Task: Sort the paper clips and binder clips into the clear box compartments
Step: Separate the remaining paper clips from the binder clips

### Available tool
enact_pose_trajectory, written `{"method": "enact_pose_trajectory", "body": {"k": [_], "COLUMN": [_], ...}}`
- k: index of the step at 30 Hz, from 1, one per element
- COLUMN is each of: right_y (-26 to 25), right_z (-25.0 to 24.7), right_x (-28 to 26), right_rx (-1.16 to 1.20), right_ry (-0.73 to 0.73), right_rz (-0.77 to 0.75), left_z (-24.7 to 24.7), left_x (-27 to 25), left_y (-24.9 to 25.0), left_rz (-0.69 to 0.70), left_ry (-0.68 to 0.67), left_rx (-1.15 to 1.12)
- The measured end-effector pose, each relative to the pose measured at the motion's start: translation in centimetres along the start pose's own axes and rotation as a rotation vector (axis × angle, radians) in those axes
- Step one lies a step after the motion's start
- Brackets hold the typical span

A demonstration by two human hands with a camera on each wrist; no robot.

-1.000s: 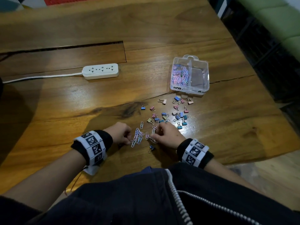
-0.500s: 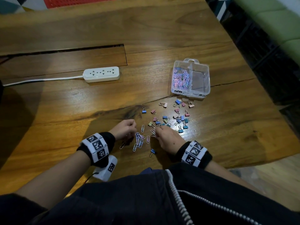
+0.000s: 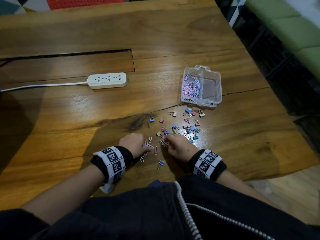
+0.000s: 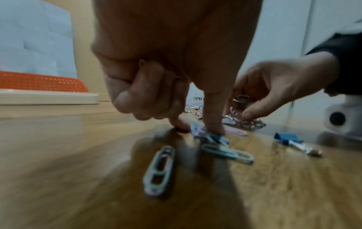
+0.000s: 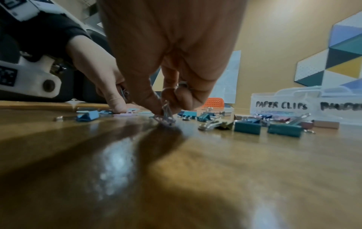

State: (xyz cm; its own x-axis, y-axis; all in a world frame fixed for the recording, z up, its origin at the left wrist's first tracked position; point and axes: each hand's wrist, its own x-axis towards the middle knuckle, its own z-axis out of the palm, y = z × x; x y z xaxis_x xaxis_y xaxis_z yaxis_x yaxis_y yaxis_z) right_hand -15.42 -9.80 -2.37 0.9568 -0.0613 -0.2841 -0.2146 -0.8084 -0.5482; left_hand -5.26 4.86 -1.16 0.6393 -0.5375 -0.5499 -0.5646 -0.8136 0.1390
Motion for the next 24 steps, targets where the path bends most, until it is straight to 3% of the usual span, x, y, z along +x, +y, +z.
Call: {"method": "enact_pose_trajectory", "body": {"k": [2,5,8,10,12,14,17,20,22,24], "right_y": [0.2,0.5,0.7,0.7,0.6,0.3,0.1,0.0,0.1,0.2], "right_z": [-0.3,-1.1,-2.6,-3.4,-3.8,-3.7,-3.3,-2.9,-2.8,-2.7], "right_x": [0.0,-0.1,-0.6,-1.1,-1.4,-1.5,-1.4,-1.3,-1.2,-1.3], "right_rx": [0.113,0.421,0.872,1.096,1.241,1.377,1.452,1.333,1.189,1.001], "right_ry": [0.05,0.11,0.03,-0.023,-0.059,-0.067,-0.042,-0.036,-0.036,-0.024], "right_rz": [0.027,0.215,0.344,0.361,0.373,0.401,0.394,0.407,0.422,0.419], "left_z": [0.1,0.2,-0.2,-0.9,-1.5,-1.9,-1.7,-1.6,-1.6,-1.8], "left_x": [0.1,0.4,1.0,1.1,1.1,0.9,0.7,0.8,0.8,0.4], "left_y": [0.2,0.2,-0.5,-1.1,-1.8,-2.5,-2.8,-2.6,-2.6,-2.6], "left_rz": [0.042,0.112,0.113,0.056,0.008,0.041,0.075,0.02,0.032,0.151], "left_ry": [-0.045,-0.102,-0.163,-0.242,-0.357,-0.442,-0.467,-0.42,-0.331,-0.261], "left_rx": [-0.084,-0.14,-0.351,-0.649,-1.111,-1.467,-1.671,-1.526,-1.143,-0.733]}}
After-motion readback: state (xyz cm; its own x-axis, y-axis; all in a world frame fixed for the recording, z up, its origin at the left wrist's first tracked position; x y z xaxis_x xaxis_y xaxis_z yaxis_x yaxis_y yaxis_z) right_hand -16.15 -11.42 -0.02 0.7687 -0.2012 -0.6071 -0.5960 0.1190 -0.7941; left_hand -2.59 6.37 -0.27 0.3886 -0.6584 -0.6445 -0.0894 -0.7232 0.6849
